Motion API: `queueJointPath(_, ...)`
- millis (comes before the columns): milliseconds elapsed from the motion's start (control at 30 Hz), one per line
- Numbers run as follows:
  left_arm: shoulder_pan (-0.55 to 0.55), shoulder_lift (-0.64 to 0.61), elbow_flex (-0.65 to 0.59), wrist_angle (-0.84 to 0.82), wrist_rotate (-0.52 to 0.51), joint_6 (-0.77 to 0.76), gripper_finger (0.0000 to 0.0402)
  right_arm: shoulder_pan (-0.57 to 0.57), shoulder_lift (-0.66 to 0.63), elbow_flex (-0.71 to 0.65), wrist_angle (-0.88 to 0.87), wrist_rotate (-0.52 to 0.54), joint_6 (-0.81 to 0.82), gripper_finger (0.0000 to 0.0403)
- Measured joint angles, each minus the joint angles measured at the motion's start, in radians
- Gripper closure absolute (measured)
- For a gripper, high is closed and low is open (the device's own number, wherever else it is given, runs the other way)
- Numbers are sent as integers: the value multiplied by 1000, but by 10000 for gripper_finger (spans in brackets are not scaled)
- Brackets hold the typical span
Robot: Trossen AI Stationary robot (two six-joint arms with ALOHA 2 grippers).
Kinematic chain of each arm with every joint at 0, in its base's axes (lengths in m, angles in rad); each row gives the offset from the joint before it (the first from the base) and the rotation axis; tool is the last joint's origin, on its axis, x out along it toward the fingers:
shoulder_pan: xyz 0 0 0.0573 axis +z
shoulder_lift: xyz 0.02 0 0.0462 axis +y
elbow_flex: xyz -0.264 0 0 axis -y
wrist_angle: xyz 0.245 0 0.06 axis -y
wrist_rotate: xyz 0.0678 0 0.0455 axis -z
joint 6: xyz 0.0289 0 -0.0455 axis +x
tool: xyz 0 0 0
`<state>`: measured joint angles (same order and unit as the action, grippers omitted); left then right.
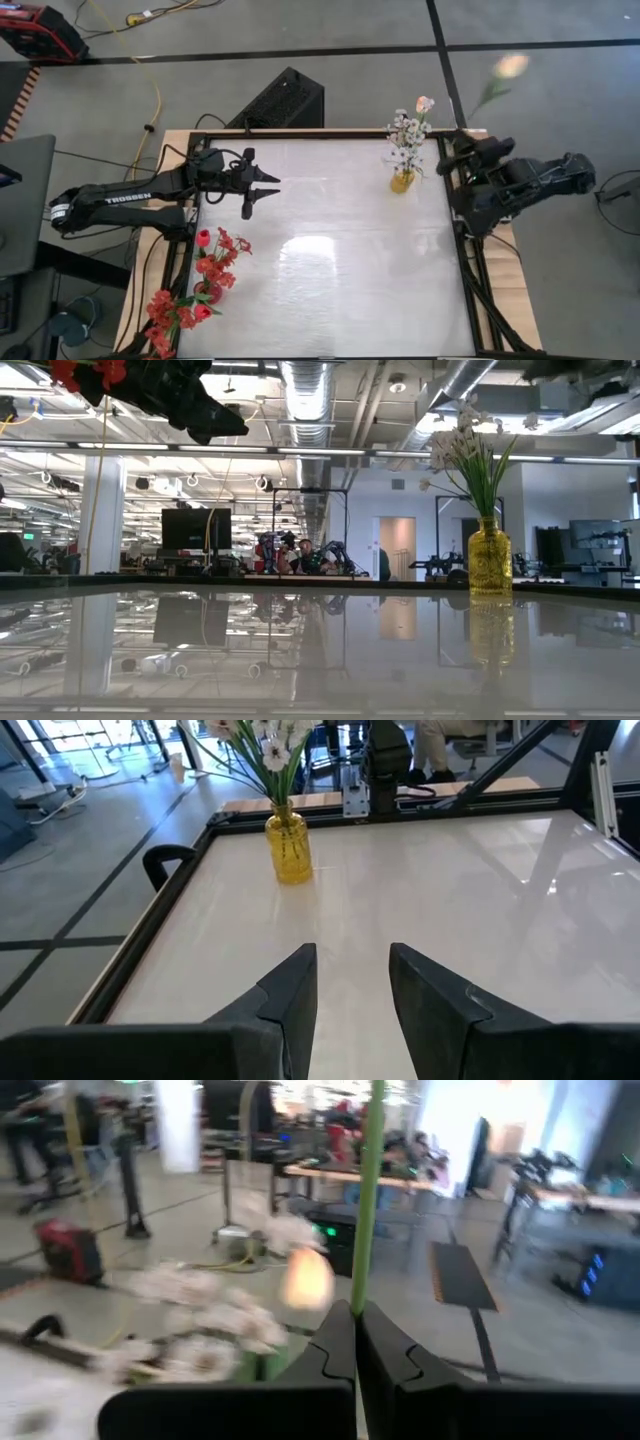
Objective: Sort flowers into vase by color
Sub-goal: Put the white tulip into the yellow vase
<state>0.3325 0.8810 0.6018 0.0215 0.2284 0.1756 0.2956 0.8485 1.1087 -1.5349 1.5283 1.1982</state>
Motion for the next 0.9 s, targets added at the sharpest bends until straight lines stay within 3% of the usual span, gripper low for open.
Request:
queueJointPath(200, 0, 0, 0, 0, -1, -4, 285, -72, -140, -227, 53, -10, 160, 381)
queueJointPath(400, 0, 0, 0, 1, -2, -11, 285, -75, -227, -386, 181, -90, 193, 381)
queueJointPath(733, 0, 0, 0, 60, 7, -1, 285, -27, -424, -490, 308, -191, 183, 381)
queueJointPath(900, 0, 0, 0, 60, 22, -1, 285, 47, -561, -552, 422, -220, 18, 381)
